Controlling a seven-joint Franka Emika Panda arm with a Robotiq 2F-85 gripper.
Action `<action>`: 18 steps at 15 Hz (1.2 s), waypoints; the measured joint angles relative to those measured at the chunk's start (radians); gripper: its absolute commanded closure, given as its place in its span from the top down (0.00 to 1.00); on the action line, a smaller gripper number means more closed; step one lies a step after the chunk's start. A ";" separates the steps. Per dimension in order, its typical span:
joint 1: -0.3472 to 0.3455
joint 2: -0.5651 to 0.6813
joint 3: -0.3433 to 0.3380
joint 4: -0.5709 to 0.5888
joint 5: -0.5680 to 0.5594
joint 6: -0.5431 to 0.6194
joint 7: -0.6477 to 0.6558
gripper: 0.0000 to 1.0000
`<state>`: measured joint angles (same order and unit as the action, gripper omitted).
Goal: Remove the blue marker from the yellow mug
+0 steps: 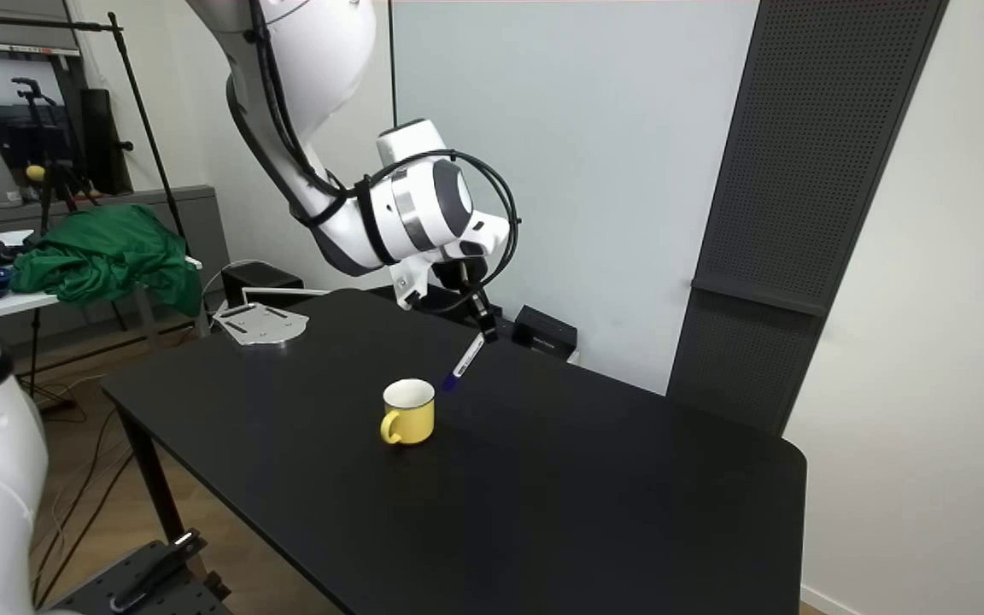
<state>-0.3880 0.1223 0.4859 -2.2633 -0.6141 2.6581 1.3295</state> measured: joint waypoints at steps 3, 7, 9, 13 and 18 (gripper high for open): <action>0.087 -0.008 -0.124 -0.001 0.047 -0.017 -0.016 0.04; 0.259 0.008 -0.336 -0.004 0.075 -0.042 -0.022 0.04; 0.310 0.028 -0.396 -0.006 0.077 -0.047 -0.022 0.04; 0.382 0.081 -0.458 -0.006 0.093 -0.048 -0.026 0.04; 0.450 0.136 -0.484 -0.004 0.138 -0.048 -0.060 0.41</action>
<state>0.0622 0.2588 0.0023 -2.2673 -0.4764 2.6097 1.2695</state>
